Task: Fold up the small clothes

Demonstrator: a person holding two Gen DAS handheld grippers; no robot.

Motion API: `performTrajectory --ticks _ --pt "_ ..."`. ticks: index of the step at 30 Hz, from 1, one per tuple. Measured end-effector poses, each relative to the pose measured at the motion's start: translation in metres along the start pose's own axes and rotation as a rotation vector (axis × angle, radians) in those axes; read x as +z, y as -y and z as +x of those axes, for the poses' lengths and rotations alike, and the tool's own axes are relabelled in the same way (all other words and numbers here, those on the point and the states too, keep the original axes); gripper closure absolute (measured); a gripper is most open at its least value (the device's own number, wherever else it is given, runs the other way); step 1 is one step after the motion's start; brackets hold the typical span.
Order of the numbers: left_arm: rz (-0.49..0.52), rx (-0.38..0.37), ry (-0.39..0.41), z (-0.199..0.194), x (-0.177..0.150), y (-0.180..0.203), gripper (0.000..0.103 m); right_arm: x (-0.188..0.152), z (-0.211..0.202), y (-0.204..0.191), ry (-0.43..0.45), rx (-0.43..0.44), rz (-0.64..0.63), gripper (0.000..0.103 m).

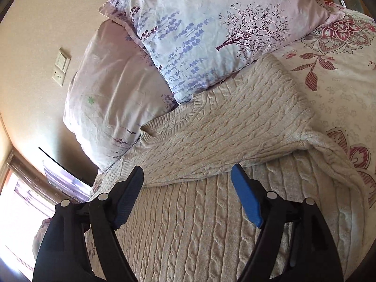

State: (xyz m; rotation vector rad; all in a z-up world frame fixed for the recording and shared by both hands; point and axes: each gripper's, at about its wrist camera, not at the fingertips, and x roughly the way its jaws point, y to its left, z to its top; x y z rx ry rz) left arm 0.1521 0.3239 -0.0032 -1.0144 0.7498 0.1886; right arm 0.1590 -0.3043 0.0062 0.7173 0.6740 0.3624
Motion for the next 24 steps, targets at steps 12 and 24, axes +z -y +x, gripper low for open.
performTrajectory --ticks 12,24 --pt "-0.127 -0.039 0.087 0.012 0.023 0.006 0.095 0.000 -0.005 0.008 0.014 0.071 0.031 0.023" --pt "0.204 -0.452 -0.002 0.016 -0.064 0.163 0.096 -0.001 -0.016 0.018 0.055 0.170 0.078 0.021"
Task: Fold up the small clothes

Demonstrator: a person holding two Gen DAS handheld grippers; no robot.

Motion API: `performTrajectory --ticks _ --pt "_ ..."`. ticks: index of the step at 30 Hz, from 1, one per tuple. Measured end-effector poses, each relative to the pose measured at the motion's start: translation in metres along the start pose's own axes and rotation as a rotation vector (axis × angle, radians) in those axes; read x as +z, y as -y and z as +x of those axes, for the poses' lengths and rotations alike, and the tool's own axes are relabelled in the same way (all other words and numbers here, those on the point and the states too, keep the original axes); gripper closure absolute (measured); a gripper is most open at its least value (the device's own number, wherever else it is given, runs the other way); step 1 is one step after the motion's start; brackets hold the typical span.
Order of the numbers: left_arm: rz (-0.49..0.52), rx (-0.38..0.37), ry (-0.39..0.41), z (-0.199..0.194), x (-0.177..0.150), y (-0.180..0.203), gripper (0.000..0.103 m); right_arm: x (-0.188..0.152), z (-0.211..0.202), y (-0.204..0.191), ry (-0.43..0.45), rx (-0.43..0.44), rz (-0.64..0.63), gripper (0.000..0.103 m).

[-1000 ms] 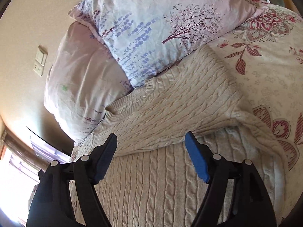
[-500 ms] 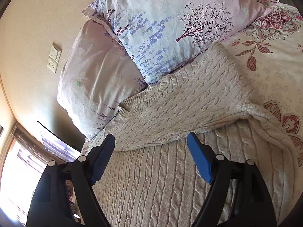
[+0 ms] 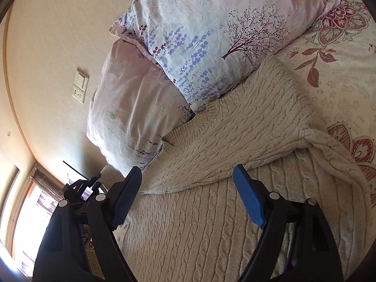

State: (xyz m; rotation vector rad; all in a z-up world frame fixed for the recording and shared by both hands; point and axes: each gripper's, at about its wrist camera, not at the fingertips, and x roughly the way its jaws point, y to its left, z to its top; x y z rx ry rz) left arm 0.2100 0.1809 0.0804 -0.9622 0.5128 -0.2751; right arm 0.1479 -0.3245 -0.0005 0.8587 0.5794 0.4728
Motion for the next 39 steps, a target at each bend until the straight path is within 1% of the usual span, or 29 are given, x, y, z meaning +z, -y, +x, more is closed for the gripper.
performTrajectory --ticks 2,3,5,8,10,11,12,14,16,17,19,22,25,26,27,28,29,31,34,37,39 --pt "0.037 -0.020 -0.061 0.024 -0.029 0.015 0.096 0.000 -0.001 0.002 0.004 0.012 0.009 0.021" --pt "0.047 -0.013 -0.094 0.037 -0.043 0.017 0.096 0.000 -0.002 0.002 0.005 0.017 0.013 0.021" --pt "0.043 0.028 -0.182 0.063 -0.072 0.014 0.096 0.001 -0.002 0.003 0.006 0.023 0.016 0.021" --pt "-0.031 0.085 -0.287 0.091 -0.101 -0.006 0.095 0.000 -0.002 0.002 0.005 0.029 0.015 0.021" --pt "-0.082 0.103 -0.318 0.097 -0.108 -0.018 0.094 0.001 -0.003 0.002 0.005 0.034 0.016 0.021" --pt "-0.104 0.095 -0.320 0.096 -0.110 -0.021 0.092 0.001 -0.003 0.002 0.004 0.037 0.017 0.021" --pt "-0.122 0.090 -0.318 0.094 -0.109 -0.023 0.089 0.001 -0.002 0.003 0.003 0.040 0.018 0.021" --pt "-0.156 0.096 -0.282 0.083 -0.100 -0.027 0.075 0.001 -0.002 0.003 0.002 0.044 0.018 0.021" --pt "-0.187 0.116 -0.228 0.068 -0.086 -0.033 0.068 0.001 -0.001 0.002 0.002 0.047 0.019 0.021" --pt "-0.208 0.134 -0.197 0.060 -0.079 -0.038 0.067 0.001 -0.001 0.003 0.003 0.048 0.019 0.021" --pt "-0.262 0.163 -0.145 0.046 -0.062 -0.052 0.067 0.001 -0.002 0.003 0.004 0.053 0.021 0.021" --pt "-0.343 0.194 -0.089 0.034 -0.044 -0.071 0.072 0.000 -0.002 0.003 0.005 0.059 0.024 0.021" --pt "-0.373 0.213 -0.037 0.028 -0.032 -0.078 0.074 0.000 -0.002 0.003 0.006 0.065 0.026 0.021" --pt "-0.376 0.214 -0.023 0.028 -0.029 -0.076 0.082 0.000 -0.002 0.003 0.007 0.068 0.027 0.021" --pt "-0.373 0.207 -0.015 0.031 -0.027 -0.072 0.087 0.000 -0.002 0.004 0.009 0.071 0.029 0.021" --pt "-0.355 0.189 -0.016 0.034 -0.025 -0.064 0.092 0.000 -0.002 0.004 0.010 0.074 0.031 0.021" --pt "-0.319 0.170 -0.023 0.040 -0.024 -0.053 0.093 0.000 -0.002 0.004 0.011 0.077 0.033 0.021" --pt "-0.216 0.117 -0.043 0.051 -0.026 -0.022 0.093 0.000 -0.004 0.005 0.016 0.081 0.036 0.021" --pt "-0.047 0.021 -0.108 0.076 -0.043 0.031 0.094 0.000 -0.007 0.006 0.026 0.087 0.043 0.021" --pt "0.129 -0.048 -0.225 0.110 -0.078 0.080 0.094 0.000 -0.011 0.007 0.048 0.094 0.055 0.020" --pt "0.244 -0.055 -0.342 0.137 -0.110 0.104 0.093 0.000 -0.014 0.009 0.064 0.100 0.066 0.020"
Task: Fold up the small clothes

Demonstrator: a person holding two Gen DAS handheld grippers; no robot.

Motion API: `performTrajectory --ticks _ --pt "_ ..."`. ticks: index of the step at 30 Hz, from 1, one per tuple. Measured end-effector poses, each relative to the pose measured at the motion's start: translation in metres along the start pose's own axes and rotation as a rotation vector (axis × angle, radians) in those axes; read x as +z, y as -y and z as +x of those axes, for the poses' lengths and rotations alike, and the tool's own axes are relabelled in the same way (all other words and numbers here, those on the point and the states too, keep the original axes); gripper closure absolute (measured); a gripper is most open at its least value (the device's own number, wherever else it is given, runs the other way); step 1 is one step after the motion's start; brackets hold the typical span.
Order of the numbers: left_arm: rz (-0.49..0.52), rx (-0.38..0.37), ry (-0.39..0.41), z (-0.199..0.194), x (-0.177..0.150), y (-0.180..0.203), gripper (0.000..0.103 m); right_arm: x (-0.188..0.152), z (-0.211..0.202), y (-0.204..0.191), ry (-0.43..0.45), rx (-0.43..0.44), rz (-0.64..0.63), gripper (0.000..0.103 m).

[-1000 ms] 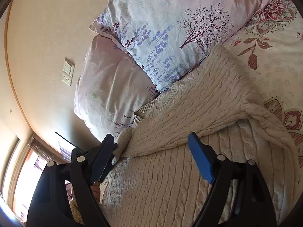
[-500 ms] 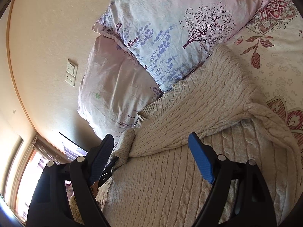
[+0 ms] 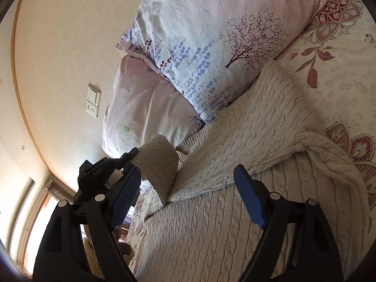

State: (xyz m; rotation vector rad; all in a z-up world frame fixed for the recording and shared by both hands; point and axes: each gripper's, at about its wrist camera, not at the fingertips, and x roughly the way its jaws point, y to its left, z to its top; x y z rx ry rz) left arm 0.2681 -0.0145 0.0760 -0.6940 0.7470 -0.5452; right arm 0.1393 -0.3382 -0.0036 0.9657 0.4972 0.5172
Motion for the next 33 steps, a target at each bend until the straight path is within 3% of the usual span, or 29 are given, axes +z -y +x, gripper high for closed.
performTrajectory --ticks 4,6,9,13,16,19,23,27,32,33 --pt "0.167 0.063 -0.261 0.054 -0.048 0.023 0.057 0.001 -0.003 0.004 0.017 0.002 0.021 0.020" --pt "0.176 0.047 -0.301 0.051 -0.055 0.018 0.054 0.003 -0.003 0.004 -0.002 -0.047 0.029 0.021" --pt "0.193 0.036 -0.274 0.015 -0.045 0.001 0.049 0.011 0.001 -0.006 -0.079 -0.150 -0.021 0.021" --pt "0.276 0.230 -0.098 -0.048 -0.014 -0.025 0.038 0.038 0.007 -0.021 -0.137 -0.234 -0.035 0.027" --pt "0.252 0.379 -0.010 -0.079 0.010 -0.058 0.038 0.057 0.020 -0.017 -0.192 -0.282 0.024 0.034" --pt "0.169 0.460 0.007 -0.099 0.030 -0.099 0.039 0.067 0.037 -0.010 -0.228 -0.365 0.008 0.042" --pt "0.043 0.453 -0.014 -0.118 0.033 -0.146 0.045 0.067 0.064 0.004 -0.281 -0.442 -0.017 0.047" --pt "-0.022 0.419 -0.055 -0.114 0.028 -0.167 0.050 0.056 0.078 0.011 -0.307 -0.496 -0.059 0.054" --pt "-0.002 0.440 -0.080 -0.099 0.020 -0.170 0.059 0.048 0.085 0.003 -0.332 -0.497 -0.123 0.077" --pt "0.012 0.448 -0.077 -0.096 0.019 -0.167 0.061 0.048 0.088 0.001 -0.340 -0.502 -0.140 0.087"
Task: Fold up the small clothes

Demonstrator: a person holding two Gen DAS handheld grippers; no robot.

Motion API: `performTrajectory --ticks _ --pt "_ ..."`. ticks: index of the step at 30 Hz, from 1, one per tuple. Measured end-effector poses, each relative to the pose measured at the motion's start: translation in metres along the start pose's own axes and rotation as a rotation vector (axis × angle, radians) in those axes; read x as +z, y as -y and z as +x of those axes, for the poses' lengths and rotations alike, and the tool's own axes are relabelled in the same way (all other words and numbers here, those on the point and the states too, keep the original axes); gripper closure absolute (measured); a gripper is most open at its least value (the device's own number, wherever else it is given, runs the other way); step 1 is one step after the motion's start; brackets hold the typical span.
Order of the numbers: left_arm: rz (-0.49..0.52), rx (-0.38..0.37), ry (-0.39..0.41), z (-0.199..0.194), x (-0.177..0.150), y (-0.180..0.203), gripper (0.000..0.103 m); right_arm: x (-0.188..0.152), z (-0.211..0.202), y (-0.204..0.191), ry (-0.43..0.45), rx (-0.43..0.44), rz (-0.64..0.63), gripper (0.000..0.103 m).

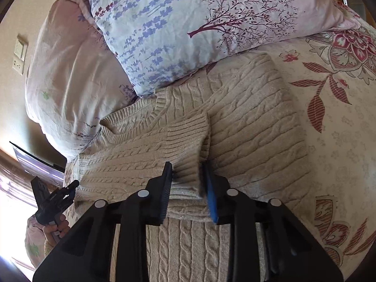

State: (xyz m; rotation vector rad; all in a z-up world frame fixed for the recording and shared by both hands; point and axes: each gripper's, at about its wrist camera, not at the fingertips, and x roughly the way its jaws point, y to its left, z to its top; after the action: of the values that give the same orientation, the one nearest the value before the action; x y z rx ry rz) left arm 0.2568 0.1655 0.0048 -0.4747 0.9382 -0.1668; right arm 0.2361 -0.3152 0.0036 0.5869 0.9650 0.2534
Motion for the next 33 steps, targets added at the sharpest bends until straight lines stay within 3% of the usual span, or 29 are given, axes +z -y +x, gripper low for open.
performTrajectory --ticks 1,2,6,8,12,20,23,26,28,33 --pt "0.010 -0.005 -0.010 0.002 -0.001 0.002 0.070 0.001 0.002 -0.003 0.000 -0.005 -0.018 0.092" --pt "0.008 -0.007 -0.020 0.004 -0.002 0.002 0.072 0.002 0.000 -0.007 0.018 -0.014 -0.036 0.092" --pt "0.004 -0.001 -0.008 0.005 -0.003 0.003 0.072 0.009 -0.029 -0.028 0.189 -0.046 -0.135 0.093" --pt "0.003 -0.002 -0.005 0.005 -0.005 0.002 0.072 0.010 -0.034 -0.030 0.226 -0.084 -0.147 0.094" --pt "0.023 0.008 0.003 0.006 -0.006 0.005 0.072 0.004 -0.016 -0.009 0.147 -0.144 -0.091 0.093" --pt "0.036 0.020 0.016 0.007 -0.007 0.005 0.073 -0.003 -0.003 -0.009 0.120 -0.238 -0.126 0.093" --pt "0.044 0.018 0.022 0.006 -0.008 0.006 0.073 0.001 -0.002 -0.007 0.098 -0.221 -0.126 0.092" --pt "0.016 -0.028 0.015 -0.004 -0.013 0.002 0.066 0.004 -0.014 0.005 0.067 -0.123 -0.057 0.076" --pt "0.027 -0.066 0.029 -0.019 -0.020 0.001 0.059 0.001 -0.035 0.013 0.108 -0.078 -0.023 0.041" --pt "0.110 -0.109 0.083 -0.062 -0.043 -0.003 0.044 -0.021 -0.093 0.033 0.206 -0.018 -0.019 0.037"
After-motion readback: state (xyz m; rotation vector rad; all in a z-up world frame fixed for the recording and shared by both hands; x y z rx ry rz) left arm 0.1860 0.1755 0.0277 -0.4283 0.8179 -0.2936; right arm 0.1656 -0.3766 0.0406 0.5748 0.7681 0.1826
